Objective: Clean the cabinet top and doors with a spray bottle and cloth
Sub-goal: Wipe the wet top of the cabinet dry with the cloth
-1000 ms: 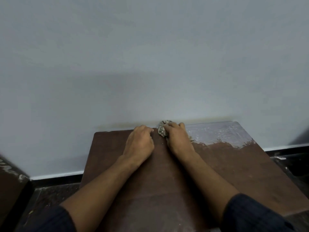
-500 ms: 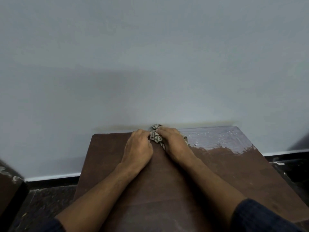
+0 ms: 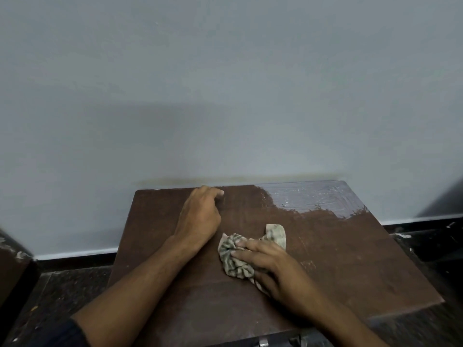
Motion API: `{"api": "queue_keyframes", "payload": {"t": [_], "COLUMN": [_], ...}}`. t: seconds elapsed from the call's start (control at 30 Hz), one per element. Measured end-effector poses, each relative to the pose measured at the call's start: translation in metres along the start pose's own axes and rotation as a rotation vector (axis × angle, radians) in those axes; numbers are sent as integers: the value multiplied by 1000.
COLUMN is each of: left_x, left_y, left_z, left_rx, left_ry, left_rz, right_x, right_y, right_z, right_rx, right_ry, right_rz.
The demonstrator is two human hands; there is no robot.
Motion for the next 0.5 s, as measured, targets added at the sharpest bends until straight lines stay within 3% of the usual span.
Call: {"api": "queue_keyframes", "payload": {"t": [0.27,0.43,0.5], "left_x": [-17,-18,-16], "left_y": [22,29,30], "left_z": [-11,-23,-23], "left_rx": [33,12,-8], "left_ry": [40,56,47], "left_rz": [11,40,47], "right_x": [81,38,33], "right_y": [3,-41,-36], "right_z": [41,-50,-42], "right_rx": [-145,-57,-99], "right_ry": [-198,89,123], "right_rz": [142,-63,-74]}}
Point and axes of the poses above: each hand's wrist, its own x-axis towards the middle knuckle, its own y-axis out of the back of the hand, z = x × y, the point moved 9 cm from there along x, towards the middle knuckle, and after that the axes turned 2 degrees about -z, right-handed, at the moved point
